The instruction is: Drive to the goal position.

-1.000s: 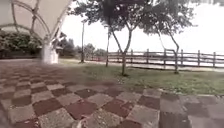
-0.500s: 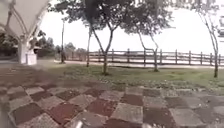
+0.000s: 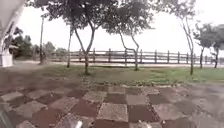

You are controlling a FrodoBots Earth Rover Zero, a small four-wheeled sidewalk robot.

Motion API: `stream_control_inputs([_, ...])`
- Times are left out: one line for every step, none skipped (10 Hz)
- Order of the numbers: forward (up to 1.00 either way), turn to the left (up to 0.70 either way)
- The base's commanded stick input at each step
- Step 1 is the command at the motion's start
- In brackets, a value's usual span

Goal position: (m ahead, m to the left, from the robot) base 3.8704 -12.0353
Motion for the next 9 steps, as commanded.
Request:
stream_control_inputs([0.0,-0.45])
stream_control_inputs([0.0,-0.45])
stream_control_inputs([0.0,-0.45])
stream_control_inputs([0.0,-0.45])
stream_control_inputs([0.0,-0.45])
stream_control_inputs([0.0,-0.45])
stream_control_inputs([0.0,-0.45])
stream_control_inputs([0.0,-0.45])
stream_control_inputs([0.0,-0.45])
